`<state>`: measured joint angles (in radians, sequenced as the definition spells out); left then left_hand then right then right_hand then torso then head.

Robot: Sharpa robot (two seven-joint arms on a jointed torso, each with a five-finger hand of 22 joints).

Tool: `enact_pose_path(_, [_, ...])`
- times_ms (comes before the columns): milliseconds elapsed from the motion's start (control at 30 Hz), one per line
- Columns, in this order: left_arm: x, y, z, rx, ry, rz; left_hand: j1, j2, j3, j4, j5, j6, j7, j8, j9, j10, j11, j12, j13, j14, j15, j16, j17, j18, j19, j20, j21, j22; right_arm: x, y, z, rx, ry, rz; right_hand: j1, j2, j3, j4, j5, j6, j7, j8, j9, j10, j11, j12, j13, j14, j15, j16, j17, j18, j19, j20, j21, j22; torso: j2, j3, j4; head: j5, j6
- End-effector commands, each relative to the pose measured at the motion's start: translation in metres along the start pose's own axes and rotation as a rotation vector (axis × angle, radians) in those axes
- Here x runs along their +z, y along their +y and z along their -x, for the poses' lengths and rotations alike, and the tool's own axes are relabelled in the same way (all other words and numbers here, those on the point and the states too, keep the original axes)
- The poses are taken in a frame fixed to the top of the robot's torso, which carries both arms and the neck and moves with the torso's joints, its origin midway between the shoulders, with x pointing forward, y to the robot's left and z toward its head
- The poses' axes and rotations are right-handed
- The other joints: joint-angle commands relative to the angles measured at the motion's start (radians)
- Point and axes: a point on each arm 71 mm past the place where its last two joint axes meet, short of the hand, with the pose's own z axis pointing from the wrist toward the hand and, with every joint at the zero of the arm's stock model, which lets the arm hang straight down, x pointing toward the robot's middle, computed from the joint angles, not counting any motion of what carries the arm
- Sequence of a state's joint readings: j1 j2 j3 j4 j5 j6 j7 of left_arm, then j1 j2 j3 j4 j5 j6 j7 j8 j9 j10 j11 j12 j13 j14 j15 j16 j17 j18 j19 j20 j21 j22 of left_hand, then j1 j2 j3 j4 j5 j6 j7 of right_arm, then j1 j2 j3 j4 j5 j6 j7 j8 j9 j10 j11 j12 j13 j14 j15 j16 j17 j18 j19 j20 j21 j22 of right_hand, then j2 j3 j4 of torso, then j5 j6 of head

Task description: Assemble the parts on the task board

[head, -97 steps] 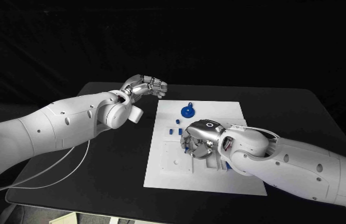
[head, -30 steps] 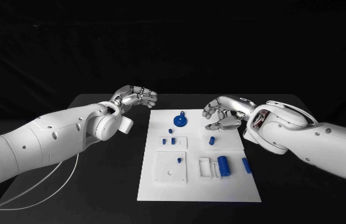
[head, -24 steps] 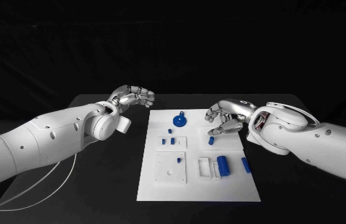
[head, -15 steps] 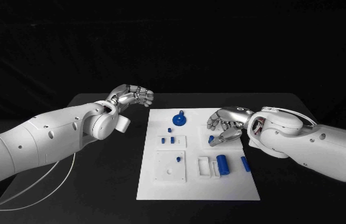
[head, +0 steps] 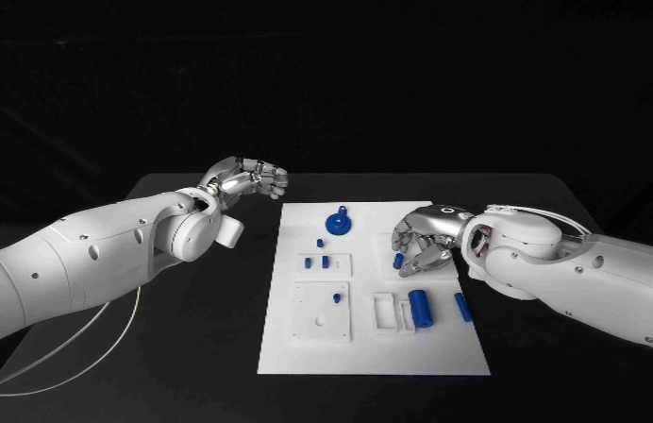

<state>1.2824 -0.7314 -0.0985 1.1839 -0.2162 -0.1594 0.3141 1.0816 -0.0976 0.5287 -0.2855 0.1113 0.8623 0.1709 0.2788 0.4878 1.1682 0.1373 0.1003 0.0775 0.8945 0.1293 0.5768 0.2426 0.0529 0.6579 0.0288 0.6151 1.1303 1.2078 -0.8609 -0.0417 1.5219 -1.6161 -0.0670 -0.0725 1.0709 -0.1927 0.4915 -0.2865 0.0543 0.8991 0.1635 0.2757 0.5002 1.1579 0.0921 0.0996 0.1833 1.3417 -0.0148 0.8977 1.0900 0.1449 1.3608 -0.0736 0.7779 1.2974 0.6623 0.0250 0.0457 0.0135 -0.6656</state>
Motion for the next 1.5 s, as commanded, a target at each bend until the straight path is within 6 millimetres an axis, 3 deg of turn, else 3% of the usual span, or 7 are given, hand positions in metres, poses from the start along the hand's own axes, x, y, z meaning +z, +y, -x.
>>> enact_pose_path(33, [0.000, -0.001, -0.001, -0.011, 0.014, -0.010, -0.006, 0.000, -0.005, 0.004, -0.006, -0.007, 0.000, 0.005, -0.002, -0.007, 0.000, -0.005, -0.001, 0.002, 0.000, -0.002, 0.001, 0.020, 0.006, 0.001, -0.004, 0.001, 0.002, 0.002, -0.004, -0.048, 0.025, -0.004, 0.020, 0.019, 0.018, 0.001, -0.005, 0.011, -0.003, 0.008, 0.002, 0.016, -0.003, 0.007, 0.003, 0.002, -0.010, 0.006, -0.003, 0.117, 0.002, -0.003, -0.001, 0.002, 0.000, 0.0008, -0.0002, 0.001, -0.002])
enact_pose_path(100, [0.000, -0.001, -0.001, -0.011, 0.015, -0.009, -0.006, 0.001, -0.005, 0.004, -0.005, -0.007, 0.000, 0.005, -0.002, -0.007, 0.000, -0.005, -0.001, 0.002, 0.000, -0.002, 0.001, 0.020, 0.006, 0.001, -0.004, 0.001, 0.003, 0.002, -0.005, -0.053, 0.028, -0.002, 0.052, 0.033, 0.059, 0.008, -0.005, 0.023, -0.008, 0.013, 0.002, 0.032, -0.008, 0.014, 0.005, 0.003, -0.014, 0.007, -0.007, 0.117, 0.003, 0.001, 0.000, 0.004, 0.000, 0.0011, -0.0006, 0.003, -0.004])
enact_pose_path(233, [0.000, -0.001, -0.001, -0.011, 0.015, -0.008, -0.005, 0.001, -0.004, 0.004, -0.005, -0.007, 0.000, 0.005, -0.002, -0.007, 0.000, -0.005, -0.001, 0.002, 0.000, -0.003, 0.002, 0.020, 0.006, 0.001, -0.004, 0.001, 0.004, 0.004, -0.006, -0.052, 0.030, 0.002, 0.062, 0.022, 0.121, 0.033, -0.006, 0.038, -0.013, 0.019, 0.000, 0.051, -0.013, 0.020, 0.010, 0.003, -0.021, 0.010, -0.012, 0.117, 0.004, 0.006, 0.003, 0.009, 0.000, 0.0012, -0.0002, 0.003, -0.005])
enact_pose_path(933, [0.002, -0.001, -0.003, -0.013, 0.020, -0.006, -0.006, 0.002, -0.004, 0.004, -0.005, -0.008, 0.000, 0.005, -0.002, -0.008, 0.000, -0.005, -0.001, 0.002, 0.000, -0.004, 0.004, 0.019, 0.006, 0.001, -0.005, 0.002, 0.006, 0.011, -0.006, -0.035, 0.014, 0.024, 0.052, 0.006, 0.253, 0.087, -0.005, 0.073, -0.026, 0.034, -0.005, 0.097, -0.030, 0.035, 0.029, 0.000, -0.036, 0.023, -0.025, 0.117, 0.008, -0.002, 0.013, 0.023, 0.000, 0.0011, -0.0013, 0.004, -0.011])
enact_pose_path(1200, [0.002, -0.001, -0.004, -0.013, 0.022, -0.007, -0.007, 0.002, -0.004, 0.005, -0.004, -0.008, 0.001, 0.005, -0.002, -0.008, 0.000, -0.006, -0.001, 0.002, 0.000, -0.005, 0.005, 0.019, 0.006, 0.001, -0.006, 0.002, 0.007, 0.013, -0.005, -0.033, -0.009, 0.024, 0.053, 0.012, 0.272, 0.092, -0.005, 0.082, -0.030, 0.038, -0.005, 0.105, -0.033, 0.039, 0.035, 0.001, -0.039, 0.026, -0.028, 0.117, 0.010, -0.003, 0.014, 0.024, -0.001, 0.0007, -0.0003, 0.005, -0.012])
enact_pose_path(1367, [0.002, -0.001, -0.003, -0.013, 0.020, -0.006, -0.007, 0.002, -0.004, 0.004, -0.004, -0.008, 0.001, 0.005, -0.002, -0.008, 0.000, -0.006, -0.001, 0.002, 0.000, -0.005, 0.005, 0.019, 0.006, 0.001, -0.006, 0.002, 0.006, 0.014, -0.003, -0.033, -0.038, 0.026, 0.066, 0.026, 0.320, 0.103, -0.005, 0.105, -0.040, 0.052, 0.001, 0.127, -0.041, 0.050, 0.046, 0.001, -0.047, 0.028, -0.031, 0.117, 0.011, -0.006, 0.014, 0.024, 0.000, 0.0010, -0.0004, 0.008, -0.014])
enact_pose_path(1500, [0.002, 0.000, -0.002, -0.012, 0.020, -0.004, -0.008, 0.003, -0.005, 0.005, -0.004, -0.009, 0.001, 0.005, -0.003, -0.008, 0.000, -0.006, -0.001, 0.002, 0.000, -0.005, 0.006, 0.019, 0.006, 0.001, -0.006, 0.003, 0.003, 0.016, -0.001, -0.028, -0.052, 0.034, 0.065, 0.021, 0.363, 0.112, -0.001, 0.118, -0.045, 0.059, 0.006, 0.140, -0.047, 0.056, 0.058, 0.001, -0.052, 0.031, -0.035, 0.117, 0.013, -0.006, 0.016, 0.026, 0.000, 0.0012, -0.0001, 0.011, -0.014])
